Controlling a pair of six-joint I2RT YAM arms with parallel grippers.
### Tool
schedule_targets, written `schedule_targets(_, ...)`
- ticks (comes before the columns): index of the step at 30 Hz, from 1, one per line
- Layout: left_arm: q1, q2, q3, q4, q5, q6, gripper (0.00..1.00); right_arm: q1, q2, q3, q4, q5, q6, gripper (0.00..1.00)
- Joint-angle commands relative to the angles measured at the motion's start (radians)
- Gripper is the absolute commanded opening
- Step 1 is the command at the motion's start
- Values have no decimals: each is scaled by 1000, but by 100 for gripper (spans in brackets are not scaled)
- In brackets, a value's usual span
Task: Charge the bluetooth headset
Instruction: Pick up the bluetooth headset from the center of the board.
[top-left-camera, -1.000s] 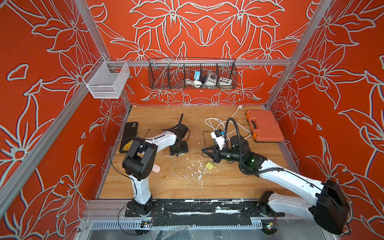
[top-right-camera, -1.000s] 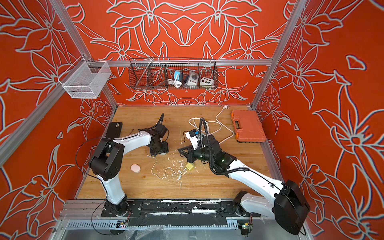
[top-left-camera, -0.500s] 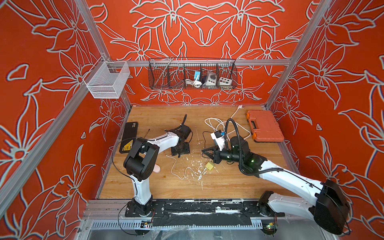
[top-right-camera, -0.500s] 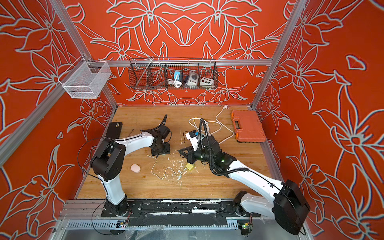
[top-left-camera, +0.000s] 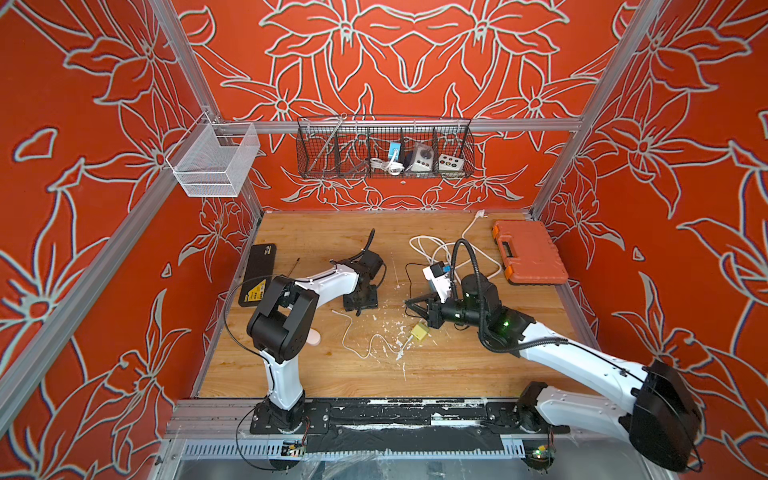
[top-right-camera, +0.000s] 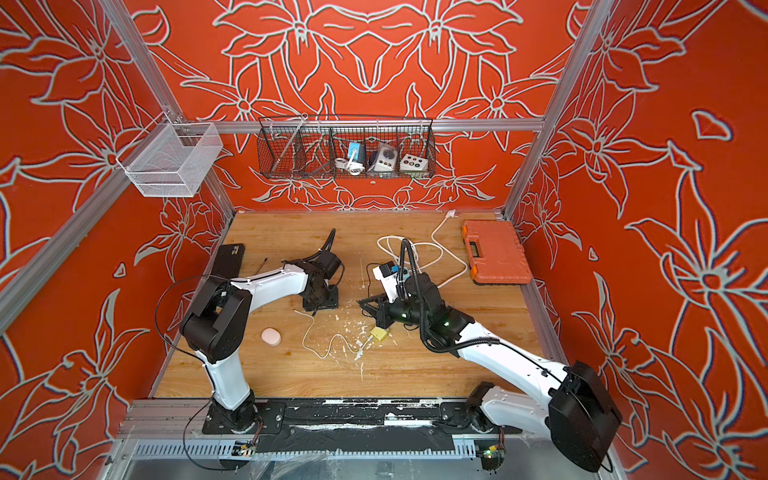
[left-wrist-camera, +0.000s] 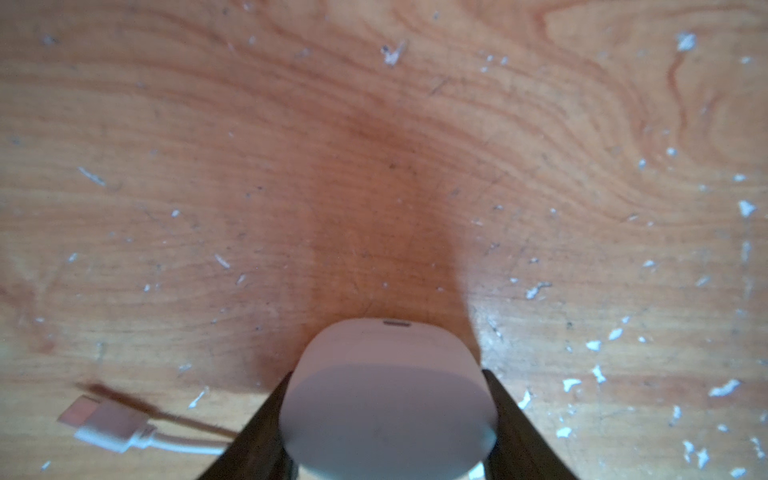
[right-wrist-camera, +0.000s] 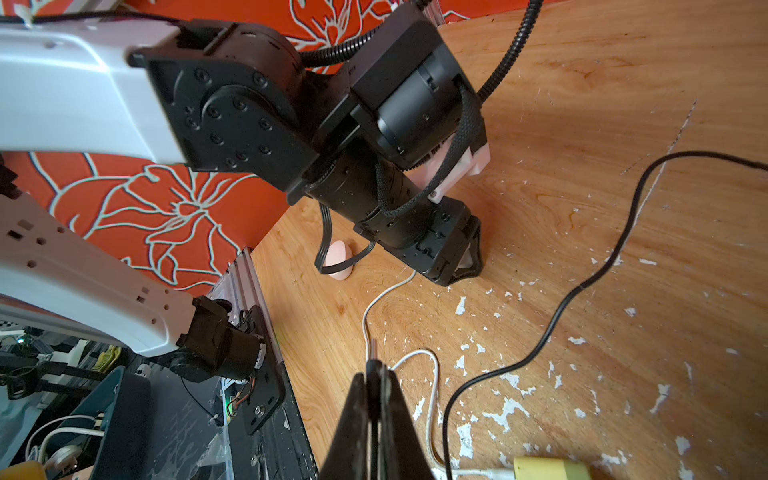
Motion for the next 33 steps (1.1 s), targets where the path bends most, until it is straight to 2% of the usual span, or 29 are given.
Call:
schedule_targets(1, -21, -47, -31, -51, 5, 49, 55, -14, -18, 12, -30, 12, -2, 1)
schedule_targets(11, -50, -358, -72, -48, 42, 302, 54, -83, -27, 117, -193, -27, -12, 1)
schedule_targets(16, -53, -491, -93, -16, 136, 454, 50, -103, -15, 192, -287, -64, -20, 1)
schedule_targets(24, -61, -671, -160, 44, 235, 585, 50, -109, 16, 310, -441, -108, -44, 1)
schedule_targets(33, -157, -976, -352, 201, 302, 844, 51, -110, 100, 432, -592, -248, -80, 2)
